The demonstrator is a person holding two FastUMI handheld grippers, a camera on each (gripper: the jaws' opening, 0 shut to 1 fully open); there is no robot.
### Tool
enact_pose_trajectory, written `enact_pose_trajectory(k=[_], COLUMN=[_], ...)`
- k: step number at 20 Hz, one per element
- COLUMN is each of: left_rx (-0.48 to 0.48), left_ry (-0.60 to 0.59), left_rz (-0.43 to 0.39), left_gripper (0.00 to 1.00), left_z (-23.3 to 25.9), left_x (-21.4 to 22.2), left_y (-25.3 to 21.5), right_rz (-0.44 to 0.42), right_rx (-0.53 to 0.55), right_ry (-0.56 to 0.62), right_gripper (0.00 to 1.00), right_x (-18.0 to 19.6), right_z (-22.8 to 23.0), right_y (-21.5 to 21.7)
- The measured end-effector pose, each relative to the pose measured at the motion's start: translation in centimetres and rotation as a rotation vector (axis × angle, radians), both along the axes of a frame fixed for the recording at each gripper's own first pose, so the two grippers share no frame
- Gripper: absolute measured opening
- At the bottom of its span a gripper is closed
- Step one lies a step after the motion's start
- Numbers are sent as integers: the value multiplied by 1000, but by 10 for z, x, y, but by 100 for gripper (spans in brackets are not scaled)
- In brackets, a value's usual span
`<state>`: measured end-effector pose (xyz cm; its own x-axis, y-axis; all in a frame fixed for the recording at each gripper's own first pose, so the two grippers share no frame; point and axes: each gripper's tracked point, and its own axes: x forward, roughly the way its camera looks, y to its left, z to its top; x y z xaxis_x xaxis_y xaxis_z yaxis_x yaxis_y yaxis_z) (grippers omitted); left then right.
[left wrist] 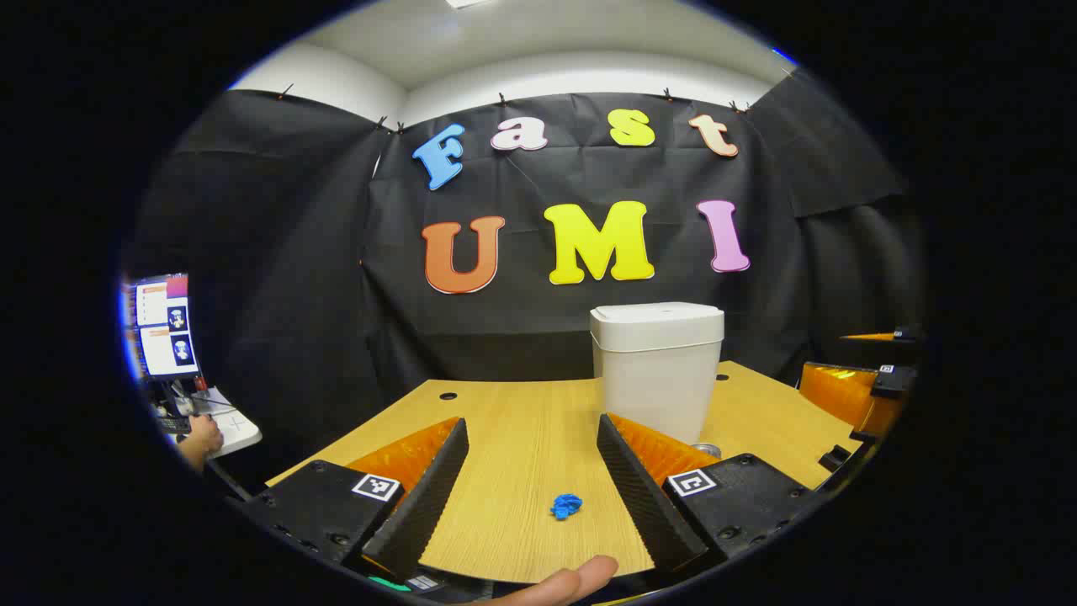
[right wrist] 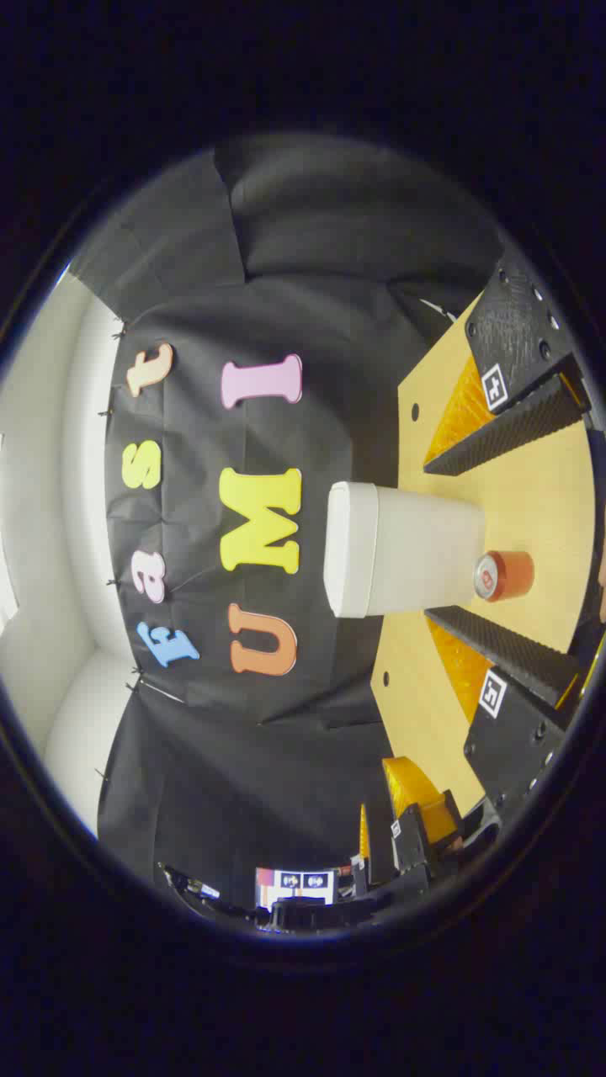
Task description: Press the lid of the desktop garbage bin to open it, pick up the crumpled paper on the desktop and throw it into the bin, then pick up the pop can on the desktop and drop it into the bin, and finally close the garbage bin lid.
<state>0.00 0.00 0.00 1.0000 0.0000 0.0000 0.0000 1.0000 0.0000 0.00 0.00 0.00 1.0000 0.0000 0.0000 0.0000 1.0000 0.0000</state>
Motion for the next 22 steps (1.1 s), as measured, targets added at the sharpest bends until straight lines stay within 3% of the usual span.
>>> enact_pose_trajectory(k=[22], left_rx=[9], left_ry=[39], left_rz=[16], left_gripper=[100], left_z=[-15], left_x=[10], left_y=[9], right_rz=[-45], right_rx=[-10], right_ry=[0], right_gripper=[98], right_x=[5], right_z=[-2], right_y=[-20])
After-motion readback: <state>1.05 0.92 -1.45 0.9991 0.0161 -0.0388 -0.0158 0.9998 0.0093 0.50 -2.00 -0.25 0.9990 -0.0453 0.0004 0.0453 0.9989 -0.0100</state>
